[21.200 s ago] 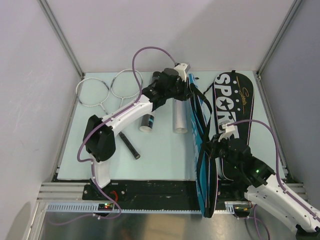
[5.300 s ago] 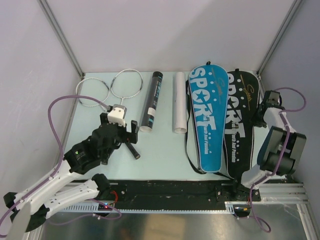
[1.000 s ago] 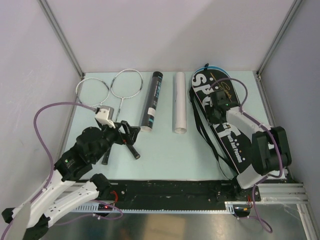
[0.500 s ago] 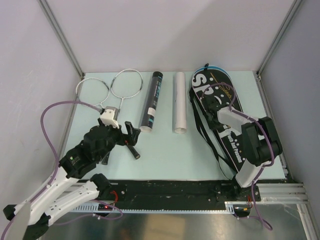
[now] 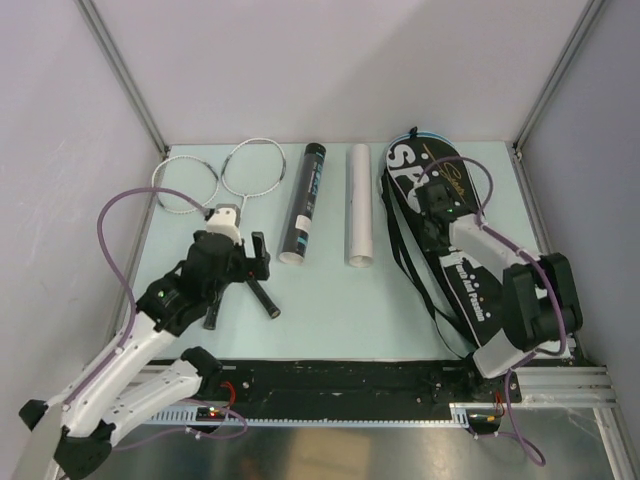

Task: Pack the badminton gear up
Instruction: Open the racket bag at the center of the board.

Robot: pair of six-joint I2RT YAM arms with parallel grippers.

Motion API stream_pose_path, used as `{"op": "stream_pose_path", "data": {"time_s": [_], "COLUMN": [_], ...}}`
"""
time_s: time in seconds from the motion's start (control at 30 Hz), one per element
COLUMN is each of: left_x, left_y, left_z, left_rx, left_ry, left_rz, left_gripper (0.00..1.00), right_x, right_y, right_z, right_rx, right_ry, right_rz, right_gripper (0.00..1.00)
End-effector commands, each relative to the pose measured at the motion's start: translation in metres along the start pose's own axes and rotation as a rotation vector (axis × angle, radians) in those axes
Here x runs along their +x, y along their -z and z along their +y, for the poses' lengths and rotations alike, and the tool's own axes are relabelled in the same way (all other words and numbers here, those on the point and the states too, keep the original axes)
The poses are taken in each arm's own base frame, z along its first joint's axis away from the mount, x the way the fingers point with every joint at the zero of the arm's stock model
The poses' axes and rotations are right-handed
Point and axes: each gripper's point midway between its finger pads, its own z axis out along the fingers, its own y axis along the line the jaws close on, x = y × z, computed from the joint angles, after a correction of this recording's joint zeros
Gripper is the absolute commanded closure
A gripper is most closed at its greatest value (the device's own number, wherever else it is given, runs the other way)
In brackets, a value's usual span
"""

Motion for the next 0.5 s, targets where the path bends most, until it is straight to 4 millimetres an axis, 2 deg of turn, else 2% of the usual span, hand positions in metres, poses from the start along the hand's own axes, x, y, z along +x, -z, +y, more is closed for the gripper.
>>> {"op": "stream_pose_path", "data": {"time_s": [0.0,0.23,0.33,0.47], "left_x": [-0.004,0.026,0.039,0.042], "left_y": [-0.009,-0.042,-0.057,-0.074], "left_z": [0.033,0.088,0.090,0.080], "left_rx": [-0.119,-0.291,-0.278,-0.280], "left_ry": [0.041,0.163,0.264,0.476], "left_rz": [0.054,0.229,0.313,0.320], "left_gripper": [0.00,0.04,0.06,0.06], "right_x": [-0.037,-0.065,-0.075,-0.079], "right_y": [0.032,0.060,0.068,0.073], "right_z": [-0.018,-0.023,-0.019,-0.013], "right_rx": [-0.032,-0.163,-0.219,-0.269], "right_ry": [-0.190,-0.350,-0.387,-0.401], "right_rz": [-0.146,-0.262,-0.300,-0.312], "right_gripper": [1.00,1.00,1.00,1.00]}}
